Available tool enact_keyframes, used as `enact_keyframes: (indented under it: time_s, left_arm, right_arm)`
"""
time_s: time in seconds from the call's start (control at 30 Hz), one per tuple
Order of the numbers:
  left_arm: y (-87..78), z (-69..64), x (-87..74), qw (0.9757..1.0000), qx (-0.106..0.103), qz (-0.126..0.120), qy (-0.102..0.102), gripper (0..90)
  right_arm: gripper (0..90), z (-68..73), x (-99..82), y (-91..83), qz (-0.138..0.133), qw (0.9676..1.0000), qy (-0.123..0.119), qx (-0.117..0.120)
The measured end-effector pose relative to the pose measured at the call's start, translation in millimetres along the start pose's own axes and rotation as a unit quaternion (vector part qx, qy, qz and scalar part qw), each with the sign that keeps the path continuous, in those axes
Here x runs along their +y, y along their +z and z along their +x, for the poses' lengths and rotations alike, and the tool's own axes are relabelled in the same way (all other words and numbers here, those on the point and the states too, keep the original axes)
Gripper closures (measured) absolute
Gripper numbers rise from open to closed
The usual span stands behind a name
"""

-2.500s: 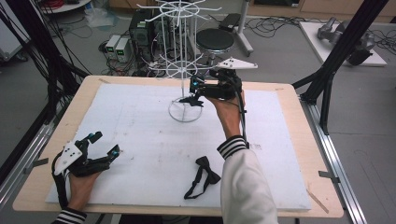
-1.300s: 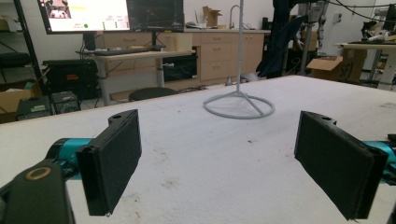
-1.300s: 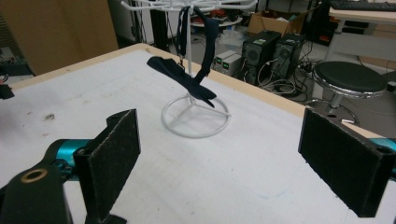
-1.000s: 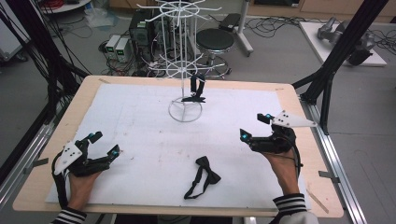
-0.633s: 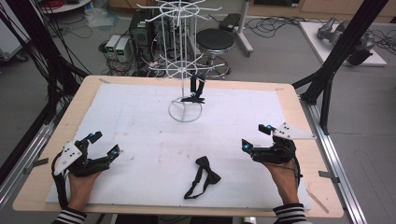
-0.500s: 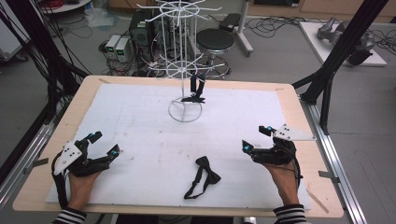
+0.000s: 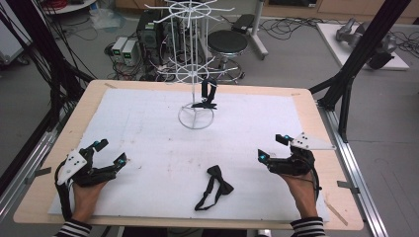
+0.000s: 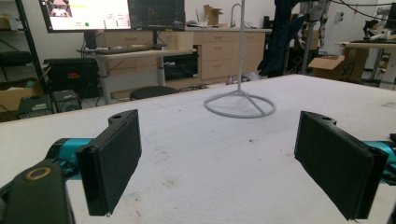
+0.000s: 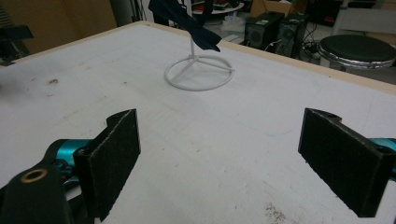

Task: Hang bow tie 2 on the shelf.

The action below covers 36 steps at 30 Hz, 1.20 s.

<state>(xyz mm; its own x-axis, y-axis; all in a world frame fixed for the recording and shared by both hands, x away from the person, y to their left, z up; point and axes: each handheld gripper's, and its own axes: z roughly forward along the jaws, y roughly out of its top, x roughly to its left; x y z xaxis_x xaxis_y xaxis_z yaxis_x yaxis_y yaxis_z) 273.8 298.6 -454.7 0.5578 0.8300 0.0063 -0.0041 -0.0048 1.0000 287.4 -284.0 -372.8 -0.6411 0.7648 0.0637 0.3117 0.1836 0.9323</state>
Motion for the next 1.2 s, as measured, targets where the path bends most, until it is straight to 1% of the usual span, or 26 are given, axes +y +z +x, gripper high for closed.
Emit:
enact_keyframes:
  time_s: [0.03,0.1,0.13,0.2,0.27,0.37,0.47,0.53,0.6,0.7,0.77,0.83,1.07,1.2]
  left_arm:
    - [0.0,0.2,0.0,1.0000,-0.001,0.000,-0.001,15.3]
    - [-0.1,0.1,-0.2,1.0000,-0.001,-0.003,-0.002,15.2]
    - [-0.1,0.1,-0.2,1.0000,-0.001,-0.003,-0.002,15.2]
    - [0.0,0.1,-0.2,1.0000,-0.001,-0.003,-0.002,15.3]
    - [0.0,0.0,-0.2,1.0000,-0.001,-0.003,-0.001,15.2]
    - [0.0,-0.1,-0.2,1.0000,0.000,-0.003,-0.001,15.2]
    - [0.0,-0.3,-0.2,1.0000,-0.001,-0.003,-0.001,15.2]
    - [-0.2,-0.3,-0.2,1.0000,0.000,-0.003,0.000,15.2]
    - [-0.4,-0.3,-0.2,1.0000,0.000,-0.003,-0.001,15.2]
    - [0.0,-0.3,-0.1,1.0000,0.000,-0.001,0.003,15.2]
    - [-0.3,-0.6,-0.1,1.0000,0.000,-0.002,0.003,15.2]
    - [-0.5,-0.4,-0.1,1.0000,0.000,-0.002,0.003,15.2]
    - [-0.1,-0.4,-0.1,1.0000,0.001,-0.001,0.002,15.2]
    - [0.0,-0.6,-0.1,1.0000,0.001,-0.002,0.002,15.2]
  right_arm:
    - [12.2,0.7,0.0,-0.5,0.001,1.0000,0.003,0.001]
    - [11.5,0.3,0.1,-1.0,0.000,1.0000,0.000,-0.002]
    - [11.5,0.3,0.2,-1.3,0.001,1.0000,0.004,-0.003]
    - [11.5,0.7,0.2,-0.3,0.001,0.9999,0.013,0.007]
    - [11.5,3.4,1.4,1.8,0.015,0.9998,0.008,0.012]
    - [10.9,10.7,3.9,6.5,0.043,0.9988,0.001,0.023]
    - [10.8,20.3,5.5,13.3,0.068,0.9970,-0.017,0.032]
    - [10.1,26.8,6.6,18.1,0.082,0.9954,-0.027,0.043]
    - [10.1,33.4,7.7,22.8,0.095,0.9936,-0.030,0.053]
    - [10.1,41.3,9.3,30.8,0.114,0.9904,-0.033,0.070]
    - [10.1,45.7,10.0,35.8,0.127,0.9877,-0.036,0.084]
    - [10.2,49.4,10.2,39.8,0.141,0.9849,-0.047,0.089]
    - [10.1,59.1,9.0,48.1,0.178,0.9770,-0.053,0.104]
    - [10.1,63.2,10.0,53.2,0.188,0.9746,-0.052,0.109]
